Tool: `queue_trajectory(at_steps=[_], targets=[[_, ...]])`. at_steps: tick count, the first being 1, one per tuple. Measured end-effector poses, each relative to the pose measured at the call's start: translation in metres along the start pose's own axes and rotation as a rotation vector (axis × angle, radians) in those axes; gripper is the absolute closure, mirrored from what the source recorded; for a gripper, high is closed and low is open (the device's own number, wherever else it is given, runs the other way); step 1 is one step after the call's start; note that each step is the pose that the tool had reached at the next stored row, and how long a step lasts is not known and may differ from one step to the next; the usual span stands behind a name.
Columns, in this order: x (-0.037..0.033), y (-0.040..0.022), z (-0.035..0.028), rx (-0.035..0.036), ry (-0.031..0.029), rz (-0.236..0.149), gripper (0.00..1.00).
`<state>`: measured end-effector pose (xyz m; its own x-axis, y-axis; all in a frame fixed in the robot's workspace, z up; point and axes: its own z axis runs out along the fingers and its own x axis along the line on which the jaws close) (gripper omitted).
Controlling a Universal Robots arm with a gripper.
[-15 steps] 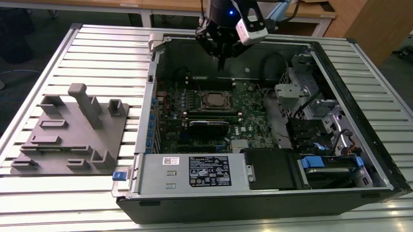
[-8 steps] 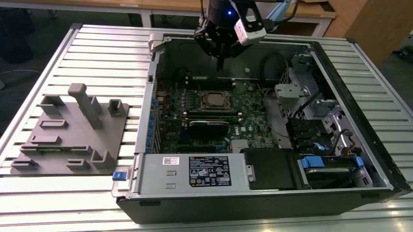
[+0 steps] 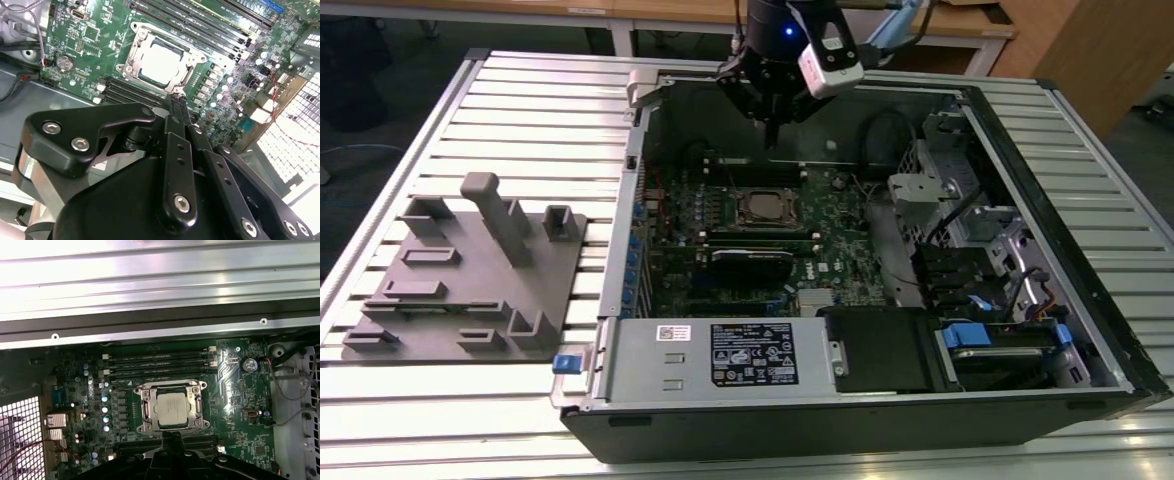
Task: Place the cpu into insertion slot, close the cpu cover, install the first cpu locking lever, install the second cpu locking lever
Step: 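Install the first cpu locking lever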
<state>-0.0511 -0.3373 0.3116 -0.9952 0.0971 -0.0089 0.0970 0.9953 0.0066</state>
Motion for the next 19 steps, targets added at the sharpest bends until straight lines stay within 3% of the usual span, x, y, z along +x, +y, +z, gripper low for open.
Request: queue_trajectory(at_steps=[5, 12, 19], targets=[[0.0010, -0.0001, 0.0005, -0.0002, 0.0000, 0.000, 0.89], [0.0102, -0.0013, 0.0021, -0.0004, 0.0001, 0.000, 0.89], [0.0146, -0.0017, 0.0037, -0.0004, 0.0001, 0.000, 0.89]])
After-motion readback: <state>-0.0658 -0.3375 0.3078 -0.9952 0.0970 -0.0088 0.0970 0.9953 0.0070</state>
